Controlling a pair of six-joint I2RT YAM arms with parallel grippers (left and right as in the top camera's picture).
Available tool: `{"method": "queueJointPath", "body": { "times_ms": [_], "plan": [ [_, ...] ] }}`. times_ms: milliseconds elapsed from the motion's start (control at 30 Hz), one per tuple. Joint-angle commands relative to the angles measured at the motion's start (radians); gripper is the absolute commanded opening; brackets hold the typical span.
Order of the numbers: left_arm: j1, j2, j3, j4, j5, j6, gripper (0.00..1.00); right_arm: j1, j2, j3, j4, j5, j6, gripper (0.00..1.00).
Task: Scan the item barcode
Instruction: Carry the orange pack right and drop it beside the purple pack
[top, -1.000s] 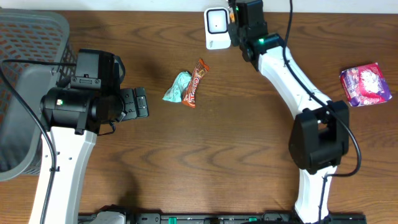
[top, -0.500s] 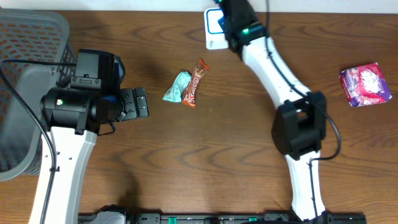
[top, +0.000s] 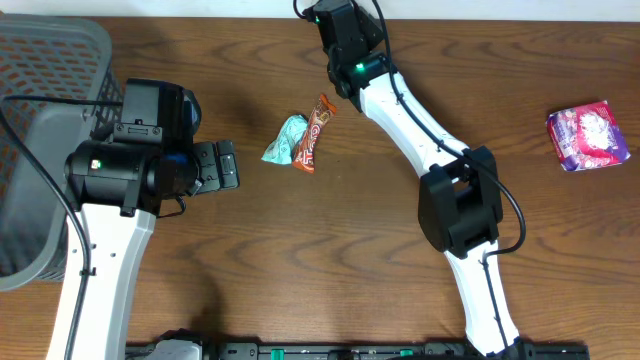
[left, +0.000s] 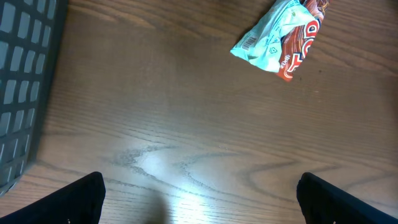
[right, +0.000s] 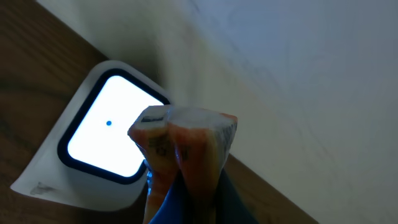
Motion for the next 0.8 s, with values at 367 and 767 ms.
{"method": "queueJointPath", "body": {
  "times_ms": [367,767],
  "plan": [
    [0.005,0.003,0.005,-0.003,-0.009,-0.006,0.98,-0.036,0.021,0.06,-0.049,0.068,0.185,0.01],
    [0.005,0.003,0.005,-0.003,-0.009,-0.005,0.98,-0.273,0.021,0.232,-0.539,0.068,0.249,0.01]
  ]
}}
